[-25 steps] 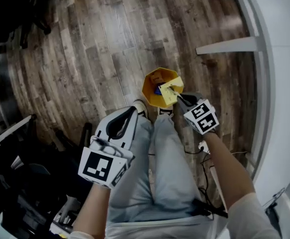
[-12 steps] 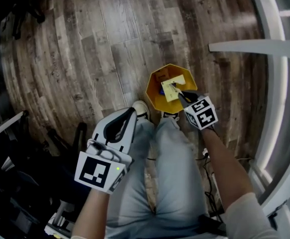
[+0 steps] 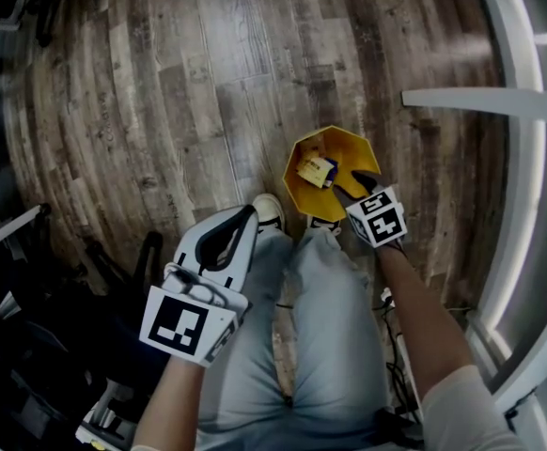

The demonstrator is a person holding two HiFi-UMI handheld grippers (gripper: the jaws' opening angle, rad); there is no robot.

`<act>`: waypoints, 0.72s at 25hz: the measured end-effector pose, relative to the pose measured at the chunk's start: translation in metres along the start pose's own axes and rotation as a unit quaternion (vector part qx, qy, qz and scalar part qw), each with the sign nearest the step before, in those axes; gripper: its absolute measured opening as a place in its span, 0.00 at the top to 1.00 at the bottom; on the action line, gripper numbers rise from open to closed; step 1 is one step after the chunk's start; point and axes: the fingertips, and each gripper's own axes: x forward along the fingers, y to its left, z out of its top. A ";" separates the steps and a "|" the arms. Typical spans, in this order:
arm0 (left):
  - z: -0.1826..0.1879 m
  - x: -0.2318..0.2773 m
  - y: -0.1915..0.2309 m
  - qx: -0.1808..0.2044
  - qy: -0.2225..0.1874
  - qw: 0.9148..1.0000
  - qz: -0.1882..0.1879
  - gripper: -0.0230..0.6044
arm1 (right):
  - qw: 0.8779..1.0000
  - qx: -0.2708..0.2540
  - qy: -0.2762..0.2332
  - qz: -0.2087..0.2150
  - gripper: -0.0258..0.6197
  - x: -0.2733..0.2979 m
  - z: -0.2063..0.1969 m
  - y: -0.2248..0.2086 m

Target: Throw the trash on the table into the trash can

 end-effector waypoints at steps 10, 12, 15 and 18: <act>0.010 -0.014 -0.013 0.006 -0.004 1.000 -0.008 0.96 | 1.000 0.002 -0.012 -0.010 0.63 -0.028 0.016 -0.002; 0.019 -0.017 -0.017 0.007 -0.007 1.000 -0.008 0.96 | 1.000 0.010 -0.021 -0.014 0.63 -0.041 0.023 -0.004; 0.043 -0.026 -0.028 0.006 -0.013 1.000 -0.007 0.96 | 1.000 0.011 -0.025 -0.013 0.63 -0.067 0.031 -0.004; 0.071 -0.040 -0.045 0.012 -0.018 1.000 -0.013 0.96 | 0.999 0.025 -0.033 -0.005 0.63 -0.105 0.043 -0.001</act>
